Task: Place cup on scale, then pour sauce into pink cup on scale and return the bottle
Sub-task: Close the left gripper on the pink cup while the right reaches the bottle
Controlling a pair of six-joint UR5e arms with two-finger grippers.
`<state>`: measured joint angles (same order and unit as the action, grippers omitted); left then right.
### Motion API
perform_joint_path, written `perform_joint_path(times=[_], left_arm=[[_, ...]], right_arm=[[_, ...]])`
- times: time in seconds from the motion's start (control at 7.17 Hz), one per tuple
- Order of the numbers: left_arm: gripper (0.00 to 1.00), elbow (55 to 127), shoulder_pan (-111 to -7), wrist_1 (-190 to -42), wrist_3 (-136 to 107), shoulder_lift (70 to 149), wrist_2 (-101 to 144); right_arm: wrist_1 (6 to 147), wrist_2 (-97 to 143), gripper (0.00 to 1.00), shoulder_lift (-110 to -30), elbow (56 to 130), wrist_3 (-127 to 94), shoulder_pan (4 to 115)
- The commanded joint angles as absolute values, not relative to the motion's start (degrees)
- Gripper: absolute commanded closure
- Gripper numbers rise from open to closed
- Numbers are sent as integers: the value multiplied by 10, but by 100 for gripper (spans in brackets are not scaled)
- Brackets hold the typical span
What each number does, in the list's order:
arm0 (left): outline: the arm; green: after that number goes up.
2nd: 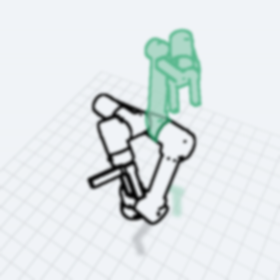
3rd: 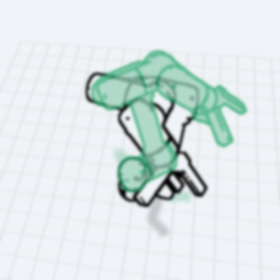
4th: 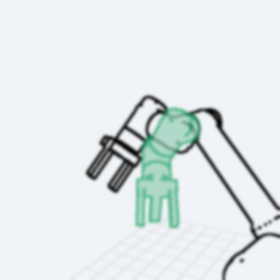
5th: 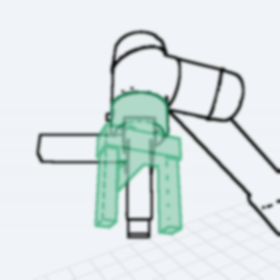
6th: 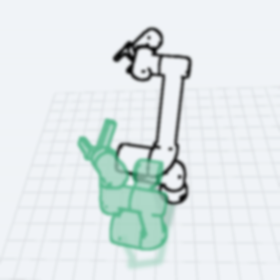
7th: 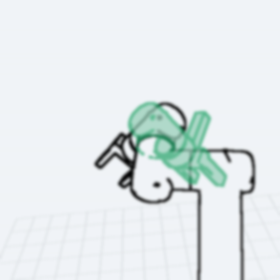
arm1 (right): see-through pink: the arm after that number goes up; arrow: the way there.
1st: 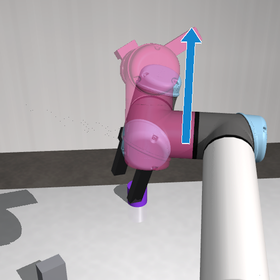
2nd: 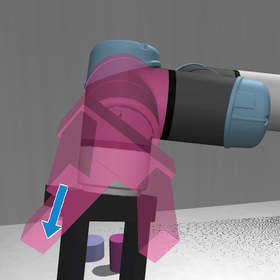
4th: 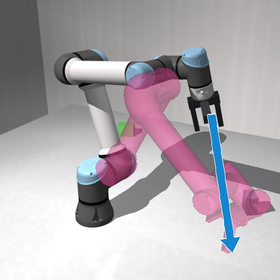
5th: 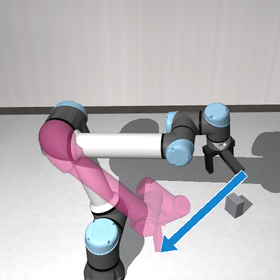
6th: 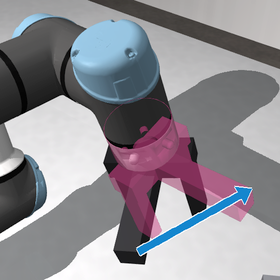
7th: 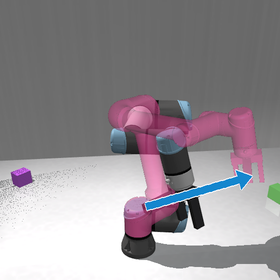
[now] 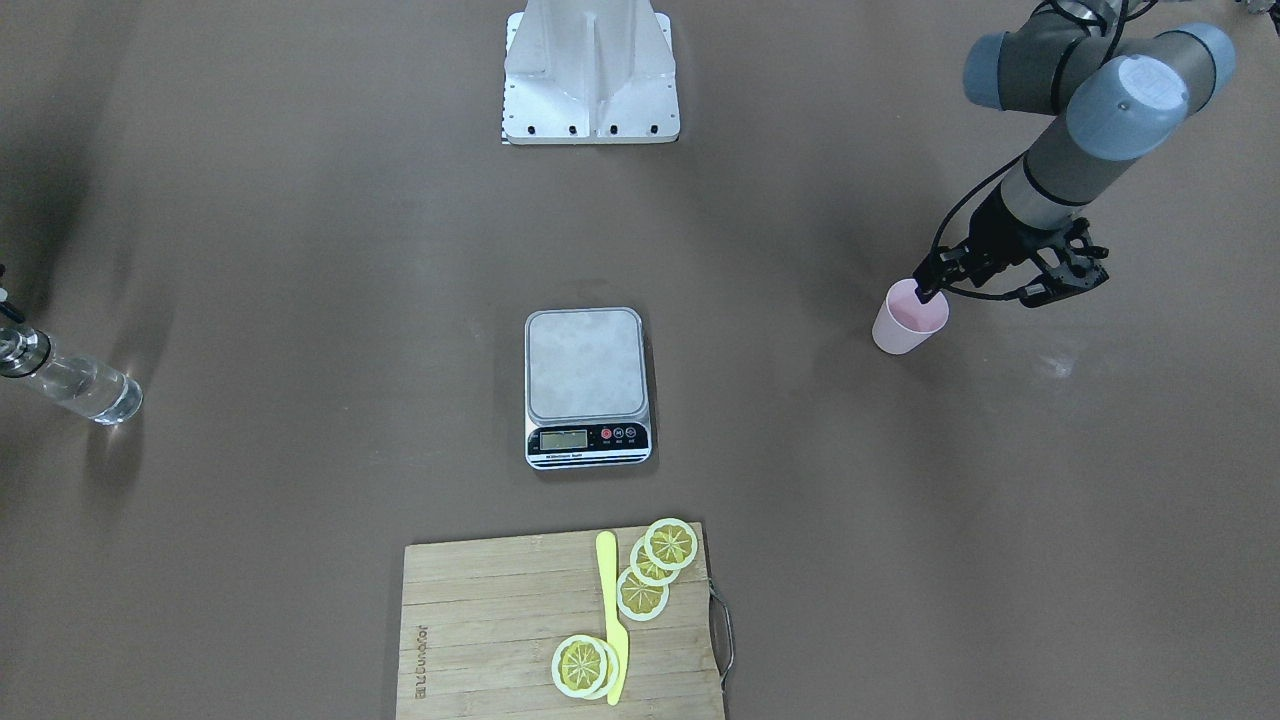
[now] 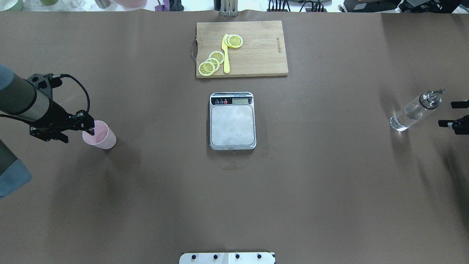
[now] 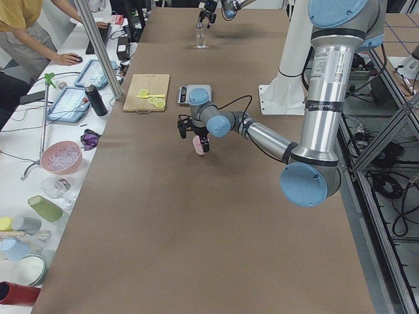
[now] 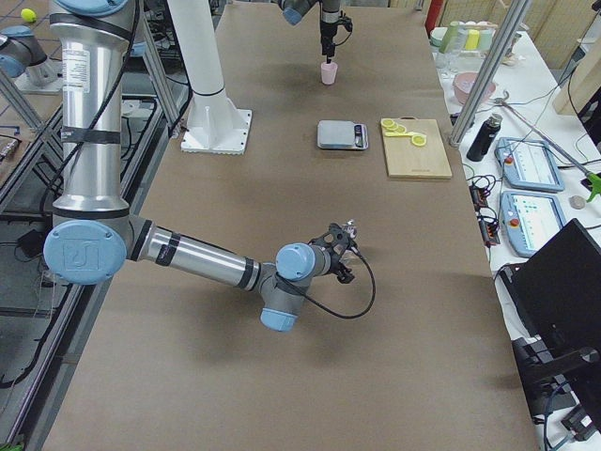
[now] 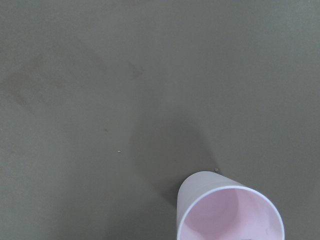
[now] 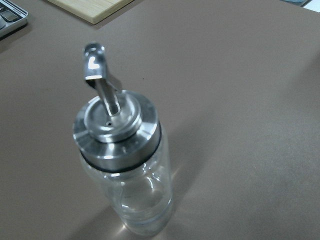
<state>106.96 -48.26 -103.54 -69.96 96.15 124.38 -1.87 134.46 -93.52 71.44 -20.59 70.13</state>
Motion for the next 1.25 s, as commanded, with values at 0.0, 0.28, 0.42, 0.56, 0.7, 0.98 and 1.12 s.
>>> perform_joint_path(times=[0.0, 0.28, 0.42, 0.56, 0.7, 0.98, 1.12], left_arm=[[31, 1068, -479, -1035, -699, 962, 1244], [31, 1061, -477, -1037, -704, 968, 1245], [31, 1060, -477, -1037, -708, 972, 1245], [31, 1059, -476, -1036, -709, 973, 1245], [31, 1058, -477, -1037, -708, 973, 1245], [34, 1052, -477, -1038, -707, 973, 1245], [35, 1049, -477, -1039, -706, 974, 1245]], right_arm=[[-26, 1330, 0, -925, 715, -215, 686], [-26, 1322, 0, -913, 712, -220, 679], [-26, 1320, 0, -910, 712, -226, 676], [-26, 1317, 0, -905, 711, -229, 672], [-26, 1311, 0, -904, 710, -229, 668], [-32, 1307, 0, -897, 708, -242, 663], [-45, 1308, 0, -897, 705, -257, 658]])
